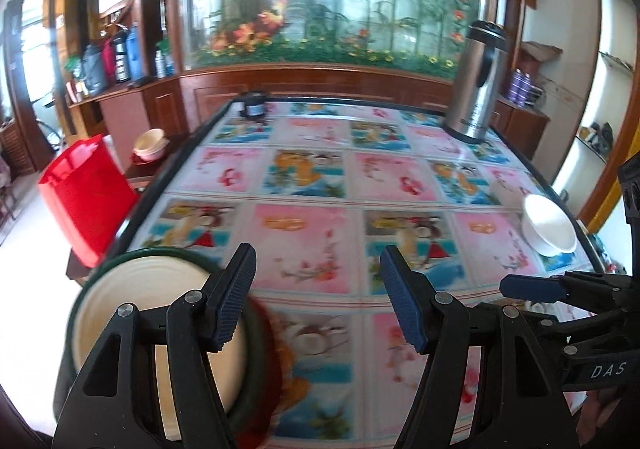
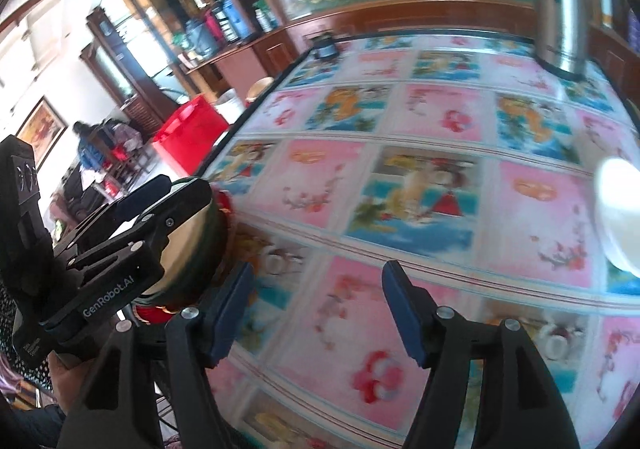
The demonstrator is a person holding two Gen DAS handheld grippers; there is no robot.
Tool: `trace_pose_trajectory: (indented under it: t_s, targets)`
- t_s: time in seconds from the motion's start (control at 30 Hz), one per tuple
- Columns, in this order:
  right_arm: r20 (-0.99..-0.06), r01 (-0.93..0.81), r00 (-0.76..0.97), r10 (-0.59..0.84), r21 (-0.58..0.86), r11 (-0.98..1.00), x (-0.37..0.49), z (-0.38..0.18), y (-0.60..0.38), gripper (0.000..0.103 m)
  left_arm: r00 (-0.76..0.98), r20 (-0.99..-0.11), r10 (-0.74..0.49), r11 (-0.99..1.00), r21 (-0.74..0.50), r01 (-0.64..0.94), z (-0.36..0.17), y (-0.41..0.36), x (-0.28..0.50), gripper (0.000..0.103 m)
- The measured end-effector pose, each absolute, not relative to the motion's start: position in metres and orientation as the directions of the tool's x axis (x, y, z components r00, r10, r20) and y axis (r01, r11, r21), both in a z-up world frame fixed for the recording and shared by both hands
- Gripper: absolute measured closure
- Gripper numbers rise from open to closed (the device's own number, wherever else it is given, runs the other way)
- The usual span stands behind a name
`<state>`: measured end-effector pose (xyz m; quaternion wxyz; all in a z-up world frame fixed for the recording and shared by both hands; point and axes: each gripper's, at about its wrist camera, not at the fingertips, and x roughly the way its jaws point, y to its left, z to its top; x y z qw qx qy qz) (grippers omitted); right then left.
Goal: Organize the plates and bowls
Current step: 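Move the left tool to the small white bowl on the table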
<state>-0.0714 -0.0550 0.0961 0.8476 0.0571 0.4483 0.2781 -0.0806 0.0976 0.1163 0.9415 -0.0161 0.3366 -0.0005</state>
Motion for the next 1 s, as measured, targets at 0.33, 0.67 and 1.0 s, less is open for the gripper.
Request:
trace_pose_trajectory:
  t_s: [0.33,0.67,1.0]
  targets:
    - [-0.734,-0.333,0.486,0.474,0.346,0.877,-0.069,0.091,-0.115,0.036,0.732,-0.673,-0.106,0.993,-0.037,0.109,0.102,0.036,-0.054,0.038]
    - [-0.737,-0.204,0.569,0.364,0.303,0.931,-0.068,0.103,-0.193,0.035,0.681,-0.706,-0.196,0.974,-0.059,0.218,0.095,-0.023,-0.029,0.038]
    - [-0.761,0.008,0.6,0.247,0.314,0.949,-0.049,0.091,-0.297,0.035,0.579,-0.757,-0.302,0.938,-0.127,0.324,0.088,-0.103,0.013,0.038]
